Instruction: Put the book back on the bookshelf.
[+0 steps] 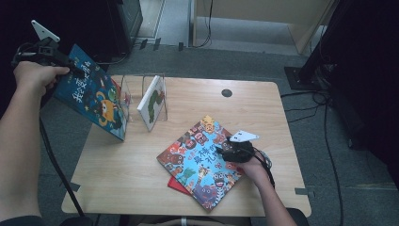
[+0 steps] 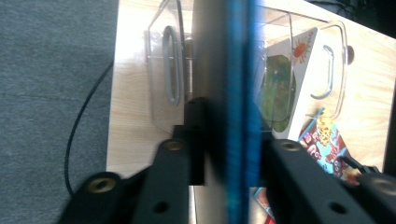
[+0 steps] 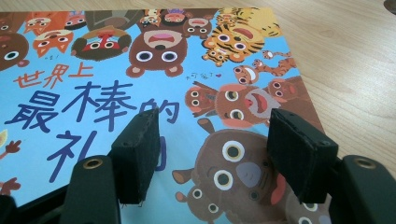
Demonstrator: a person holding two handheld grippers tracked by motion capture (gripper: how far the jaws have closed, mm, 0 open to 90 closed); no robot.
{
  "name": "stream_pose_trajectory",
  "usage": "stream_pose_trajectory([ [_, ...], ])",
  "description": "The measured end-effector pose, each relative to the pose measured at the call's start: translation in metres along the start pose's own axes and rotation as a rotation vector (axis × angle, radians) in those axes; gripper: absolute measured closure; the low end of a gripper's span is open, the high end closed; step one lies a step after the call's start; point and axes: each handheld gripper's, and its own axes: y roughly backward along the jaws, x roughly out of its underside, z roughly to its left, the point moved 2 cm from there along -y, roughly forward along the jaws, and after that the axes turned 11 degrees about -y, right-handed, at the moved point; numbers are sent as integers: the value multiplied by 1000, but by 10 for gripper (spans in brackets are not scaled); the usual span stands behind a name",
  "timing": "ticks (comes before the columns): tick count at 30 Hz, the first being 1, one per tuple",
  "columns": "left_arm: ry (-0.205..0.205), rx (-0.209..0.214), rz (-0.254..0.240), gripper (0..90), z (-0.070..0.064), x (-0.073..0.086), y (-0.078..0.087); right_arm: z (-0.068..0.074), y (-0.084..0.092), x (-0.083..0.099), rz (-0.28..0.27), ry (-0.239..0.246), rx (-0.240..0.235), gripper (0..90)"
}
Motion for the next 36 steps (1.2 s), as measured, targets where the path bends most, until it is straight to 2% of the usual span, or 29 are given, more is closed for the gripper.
stream_pose_trajectory([
  [3,10,-4,2,679,2,1,-1,0,0,0,0,-1,1,348],
  [7,-12,8,-2,639,4,3,0,0,0,0,-2,3,0,347],
  [15,-30,54,-63,528,6,6,9,0,0,1,-2,2,-1,347],
  [18,-30,63,-86,518,6,8,15,0,0,1,-3,3,-3,346],
  [29,-41,74,-120,511,6,21,38,-1,2,1,5,8,-2,346],
  [36,-58,51,-129,509,-1,33,58,-1,2,0,6,10,-2,346],
])
